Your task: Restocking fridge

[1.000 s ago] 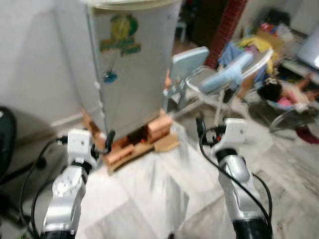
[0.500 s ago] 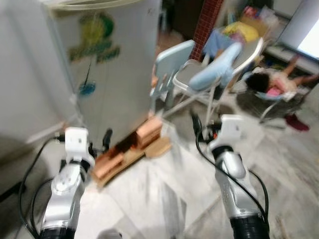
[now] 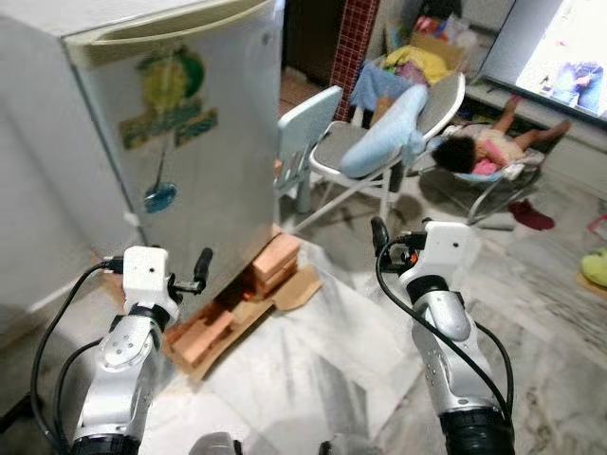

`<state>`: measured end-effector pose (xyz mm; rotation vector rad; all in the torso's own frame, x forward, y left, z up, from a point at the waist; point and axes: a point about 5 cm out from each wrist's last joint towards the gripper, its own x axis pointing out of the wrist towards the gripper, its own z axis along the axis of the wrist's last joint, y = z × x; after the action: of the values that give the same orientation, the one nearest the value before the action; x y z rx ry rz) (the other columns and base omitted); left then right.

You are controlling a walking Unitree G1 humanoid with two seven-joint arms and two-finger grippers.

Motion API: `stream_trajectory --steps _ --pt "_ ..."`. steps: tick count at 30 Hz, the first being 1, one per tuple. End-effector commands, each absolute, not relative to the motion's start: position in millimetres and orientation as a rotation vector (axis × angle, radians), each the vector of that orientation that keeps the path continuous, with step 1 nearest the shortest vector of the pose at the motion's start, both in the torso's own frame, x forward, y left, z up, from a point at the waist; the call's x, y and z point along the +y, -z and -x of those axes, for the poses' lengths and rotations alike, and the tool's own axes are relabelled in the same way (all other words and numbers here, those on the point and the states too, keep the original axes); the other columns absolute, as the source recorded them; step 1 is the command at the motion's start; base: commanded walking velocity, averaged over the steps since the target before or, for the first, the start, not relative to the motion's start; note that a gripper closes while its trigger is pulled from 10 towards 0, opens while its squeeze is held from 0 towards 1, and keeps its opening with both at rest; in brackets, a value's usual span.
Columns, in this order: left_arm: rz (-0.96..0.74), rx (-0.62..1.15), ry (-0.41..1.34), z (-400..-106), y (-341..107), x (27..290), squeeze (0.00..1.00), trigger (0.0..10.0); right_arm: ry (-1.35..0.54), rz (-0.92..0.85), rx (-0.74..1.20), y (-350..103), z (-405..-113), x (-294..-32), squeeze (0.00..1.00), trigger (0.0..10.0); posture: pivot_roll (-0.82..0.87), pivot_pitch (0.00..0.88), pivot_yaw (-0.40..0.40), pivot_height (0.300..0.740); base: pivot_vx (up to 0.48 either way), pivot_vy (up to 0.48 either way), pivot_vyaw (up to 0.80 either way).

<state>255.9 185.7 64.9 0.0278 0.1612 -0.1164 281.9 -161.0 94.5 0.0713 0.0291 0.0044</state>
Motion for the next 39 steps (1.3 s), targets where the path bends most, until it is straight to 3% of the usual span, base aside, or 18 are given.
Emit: stream_trajectory --steps 1,7,18,24,39 --pt "-0.045 0.159 0.103 -255.9 -66.1 190.6 0.00 10.0 0.000 -0.069 0.013 -99.3 -283.8 -162.0 0.00 10.0 0.03 0.005 -0.088 0.740 0.000 0.480 0.00" --pt "-0.045 0.138 0.117 -257.1 -68.7 191.4 0.00 10.0 0.006 -0.066 0.020 -98.7 -283.7 -162.3 0.00 10.0 0.02 0.007 -0.089 0.740 0.000 0.472 -0.10" --pt "-0.043 0.136 0.116 -255.6 -67.8 191.6 0.00 10.0 0.002 -0.063 0.022 -99.2 -286.0 -161.6 0.00 10.0 0.02 0.004 -0.092 0.740 0.311 0.366 -0.79" --pt "-0.049 0.127 0.122 -257.1 -68.6 187.8 0.00 10.0 0.003 -0.060 0.023 -99.0 -286.0 -162.4 0.00 10.0 0.02 0.004 -0.095 0.740 0.000 0.433 -0.69" --pt "-0.082 0.130 0.101 -259.2 -69.4 188.2 0.00 10.0 0.014 -0.032 0.031 -100.3 -287.0 -168.9 0.00 10.0 0.02 0.033 -0.099 0.740 0.000 0.080 -0.45"
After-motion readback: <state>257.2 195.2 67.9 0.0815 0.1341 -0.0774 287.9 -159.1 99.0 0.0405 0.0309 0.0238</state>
